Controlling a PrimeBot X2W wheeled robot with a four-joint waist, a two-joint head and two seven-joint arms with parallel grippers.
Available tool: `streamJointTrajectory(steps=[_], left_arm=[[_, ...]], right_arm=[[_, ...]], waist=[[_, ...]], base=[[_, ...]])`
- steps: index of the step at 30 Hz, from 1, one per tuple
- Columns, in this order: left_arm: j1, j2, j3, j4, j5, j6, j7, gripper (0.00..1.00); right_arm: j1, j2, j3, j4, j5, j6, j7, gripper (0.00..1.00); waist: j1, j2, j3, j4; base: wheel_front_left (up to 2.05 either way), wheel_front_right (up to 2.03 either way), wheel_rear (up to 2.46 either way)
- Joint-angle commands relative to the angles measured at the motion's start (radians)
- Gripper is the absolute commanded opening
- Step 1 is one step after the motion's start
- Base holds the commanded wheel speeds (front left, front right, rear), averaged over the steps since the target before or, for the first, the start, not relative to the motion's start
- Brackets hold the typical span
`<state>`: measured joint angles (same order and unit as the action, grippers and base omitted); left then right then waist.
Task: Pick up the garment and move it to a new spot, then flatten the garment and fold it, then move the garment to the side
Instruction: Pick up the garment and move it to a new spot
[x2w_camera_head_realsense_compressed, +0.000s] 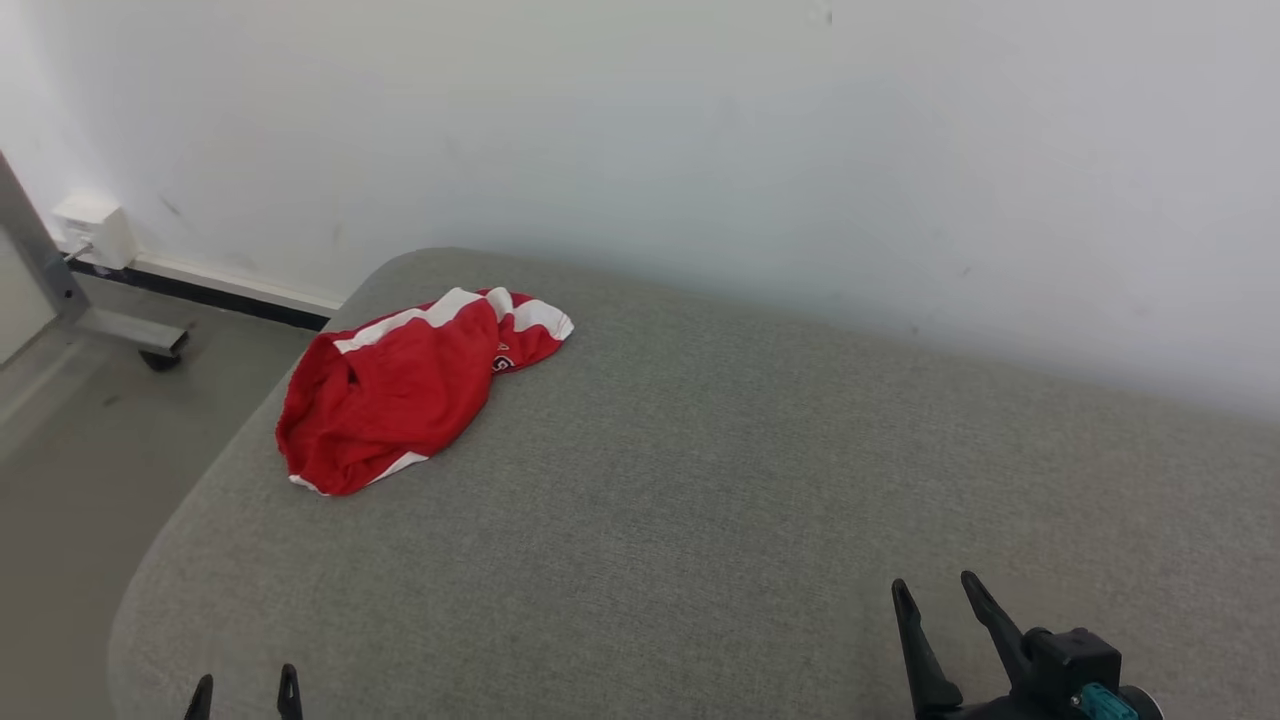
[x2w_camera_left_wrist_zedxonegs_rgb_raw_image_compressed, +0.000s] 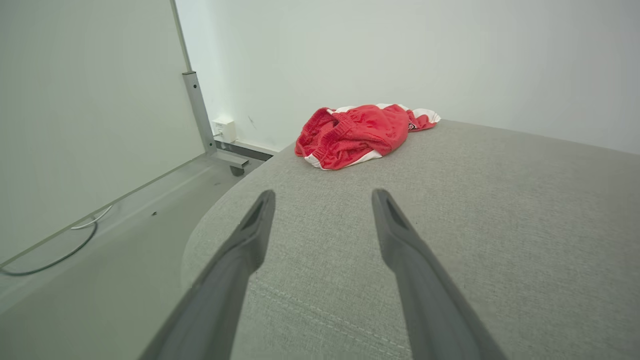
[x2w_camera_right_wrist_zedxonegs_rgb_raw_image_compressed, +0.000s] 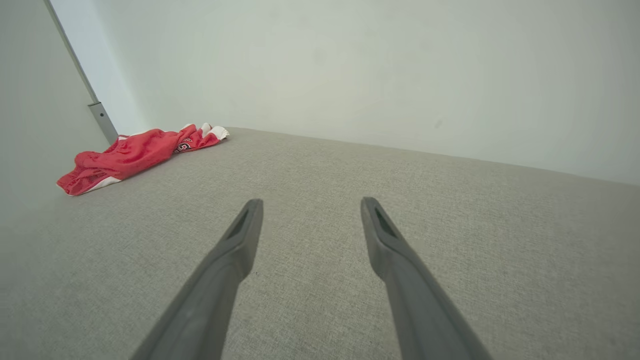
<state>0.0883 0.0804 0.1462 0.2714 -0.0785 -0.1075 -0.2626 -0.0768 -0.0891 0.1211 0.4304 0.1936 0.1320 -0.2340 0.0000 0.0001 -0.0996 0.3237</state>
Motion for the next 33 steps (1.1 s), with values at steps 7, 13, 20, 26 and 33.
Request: streamJointTrajectory(steps=[7, 13, 20, 26, 33], left_arm=[[0.002, 0.017, 0.014, -0.003, 0.007, -0.006, -0.003, 1.0], [0.003, 0.018, 0.029, -0.008, -0.003, -0.009, -0.003, 1.0], [-0.009, 0.011, 0.032, 0.005, -0.005, -0.012, -0.003, 1.0], [-0.073, 0.015, 0.028, 0.041, -0.038, -0.016, -0.003, 1.0], [-0.246, 0.025, 0.048, 0.096, -0.107, -0.021, -0.003, 1.0]], right_arm=[[0.001, 0.014, 0.02, 0.018, 0.012, -0.003, -0.013, 1.0], [-0.022, 0.018, 0.037, 0.03, 0.012, -0.003, -0.016, 1.0], [-0.025, 0.017, 0.047, 0.04, 0.016, -0.003, -0.022, 1.0], [-0.029, 0.004, 0.045, 0.032, 0.007, -0.003, -0.021, 1.0], [-0.067, -0.029, 0.055, -0.027, -0.022, -0.003, 0.018, 1.0]], waist=[[0.0, -0.0001, 0.012, 0.132], [0.0, -0.0001, 0.022, 0.147], [0.0, -0.0001, 0.021, 0.146], [0.0, -0.0001, 0.043, 0.124], [0.0, -0.0001, 0.16, 0.056]], base=[[0.0, 0.0, 0.0], [0.0, 0.0, 0.0], [0.0, 0.0, 0.0], [0.0, 0.0, 0.0], [0.0, 0.0, 0.0]])
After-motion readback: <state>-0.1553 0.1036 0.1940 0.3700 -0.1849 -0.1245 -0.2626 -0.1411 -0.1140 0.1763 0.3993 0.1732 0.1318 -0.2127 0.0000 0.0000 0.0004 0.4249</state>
